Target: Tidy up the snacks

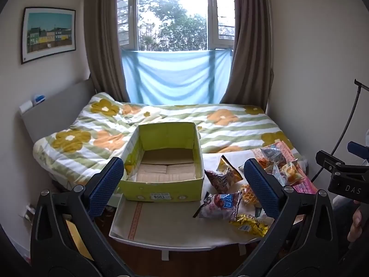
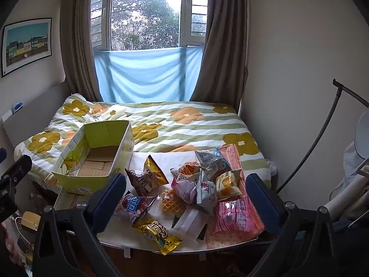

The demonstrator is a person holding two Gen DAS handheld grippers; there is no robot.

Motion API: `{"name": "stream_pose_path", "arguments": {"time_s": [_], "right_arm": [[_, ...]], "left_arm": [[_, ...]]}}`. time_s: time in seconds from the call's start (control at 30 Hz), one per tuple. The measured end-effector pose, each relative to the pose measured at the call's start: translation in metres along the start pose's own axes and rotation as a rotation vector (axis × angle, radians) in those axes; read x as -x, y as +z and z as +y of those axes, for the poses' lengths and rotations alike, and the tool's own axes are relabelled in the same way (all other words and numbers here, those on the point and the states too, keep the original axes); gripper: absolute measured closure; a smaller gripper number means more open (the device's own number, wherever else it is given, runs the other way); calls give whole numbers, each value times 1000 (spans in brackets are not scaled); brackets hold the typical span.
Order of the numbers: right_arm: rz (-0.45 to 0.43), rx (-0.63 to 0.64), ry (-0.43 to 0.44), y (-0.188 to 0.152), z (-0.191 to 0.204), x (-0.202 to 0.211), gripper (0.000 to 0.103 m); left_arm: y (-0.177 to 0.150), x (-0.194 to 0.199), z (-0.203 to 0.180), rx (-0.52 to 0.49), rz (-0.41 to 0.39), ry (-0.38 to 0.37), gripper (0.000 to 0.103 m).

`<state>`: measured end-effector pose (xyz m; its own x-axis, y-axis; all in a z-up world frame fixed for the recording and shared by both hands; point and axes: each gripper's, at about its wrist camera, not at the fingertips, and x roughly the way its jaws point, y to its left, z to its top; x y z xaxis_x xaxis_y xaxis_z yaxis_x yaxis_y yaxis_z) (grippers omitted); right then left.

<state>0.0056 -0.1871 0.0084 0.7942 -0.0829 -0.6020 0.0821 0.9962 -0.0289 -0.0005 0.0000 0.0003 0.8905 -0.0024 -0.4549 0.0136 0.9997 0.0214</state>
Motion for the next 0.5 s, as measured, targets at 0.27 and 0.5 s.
{"name": "stream_pose_path", "arguments": {"time_s": [0.27,0.5], "right_arm": [[-3,-1,0,0,0,2,0],[-4,-1,2,1,2,4,0]], "left_arm": [[4,-6,-4,7,4,-3,0],[-3,2,2,6,-4,-2,0]]}}
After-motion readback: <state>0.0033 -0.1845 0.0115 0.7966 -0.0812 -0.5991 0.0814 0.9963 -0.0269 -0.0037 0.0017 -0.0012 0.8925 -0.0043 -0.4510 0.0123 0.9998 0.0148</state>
